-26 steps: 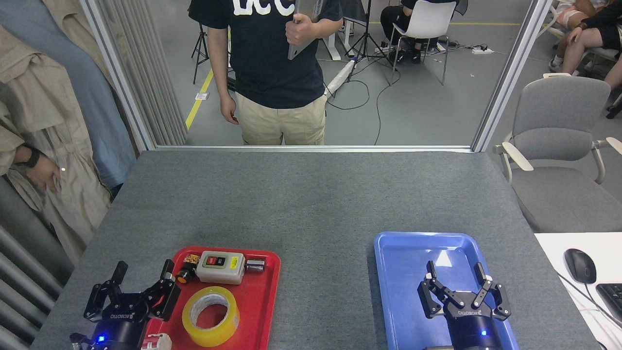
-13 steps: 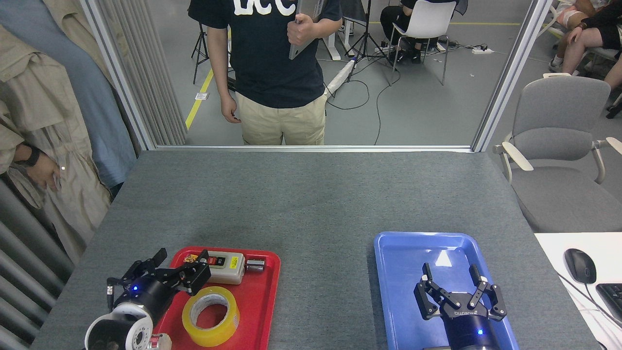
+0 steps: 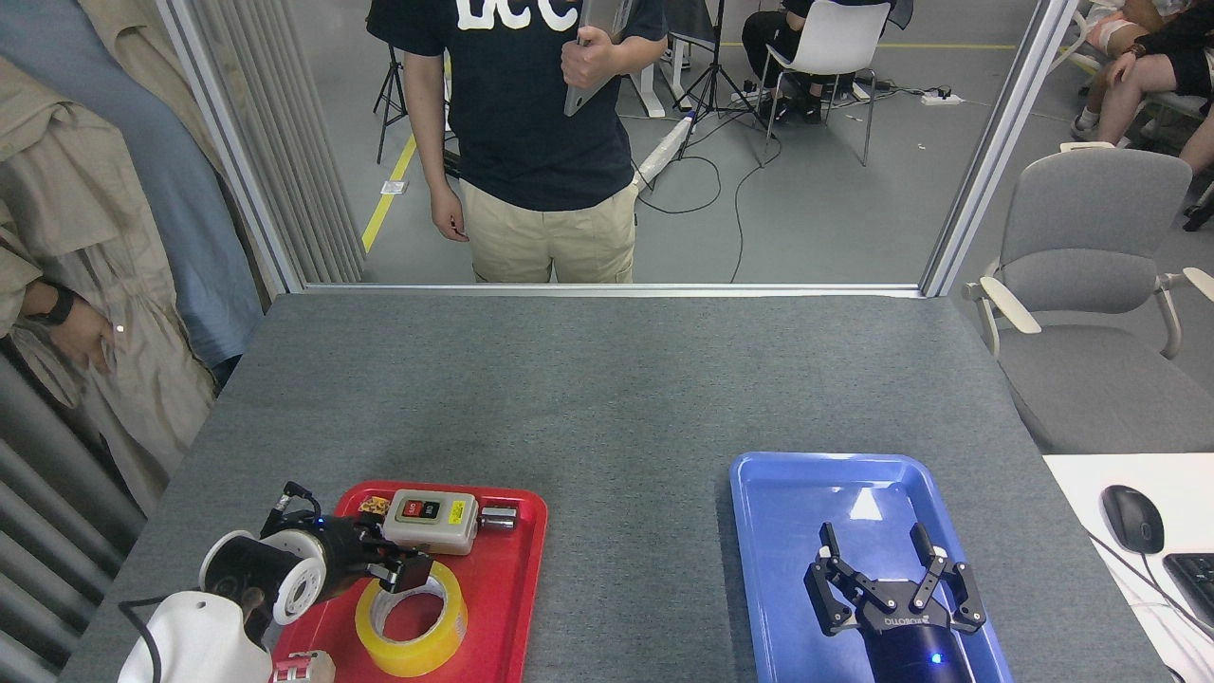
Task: Place and move tape with both arms
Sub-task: 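Lower the left gripper into the tape roll's hole and grasp it, then lift the tape roll with the left gripper and carry it toward the blue tray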
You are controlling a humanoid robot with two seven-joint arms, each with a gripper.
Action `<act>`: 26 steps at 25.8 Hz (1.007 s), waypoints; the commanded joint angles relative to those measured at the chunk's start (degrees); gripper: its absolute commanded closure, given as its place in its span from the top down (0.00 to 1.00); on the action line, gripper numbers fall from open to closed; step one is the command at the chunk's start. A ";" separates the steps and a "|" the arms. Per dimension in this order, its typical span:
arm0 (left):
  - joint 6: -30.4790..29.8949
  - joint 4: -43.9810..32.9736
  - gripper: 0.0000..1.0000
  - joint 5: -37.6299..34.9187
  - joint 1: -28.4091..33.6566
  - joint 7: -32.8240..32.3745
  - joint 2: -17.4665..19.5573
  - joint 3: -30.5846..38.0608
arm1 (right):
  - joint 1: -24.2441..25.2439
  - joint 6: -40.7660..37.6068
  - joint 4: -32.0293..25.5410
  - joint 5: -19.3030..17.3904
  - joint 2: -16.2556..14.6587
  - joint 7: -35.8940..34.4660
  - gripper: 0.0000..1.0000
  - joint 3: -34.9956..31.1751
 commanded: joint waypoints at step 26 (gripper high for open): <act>1.73 13.19 0.99 13.36 -5.80 -6.99 5.51 -10.18 | 0.72 -2.93 0.87 0.41 -0.31 -0.94 1.00 0.43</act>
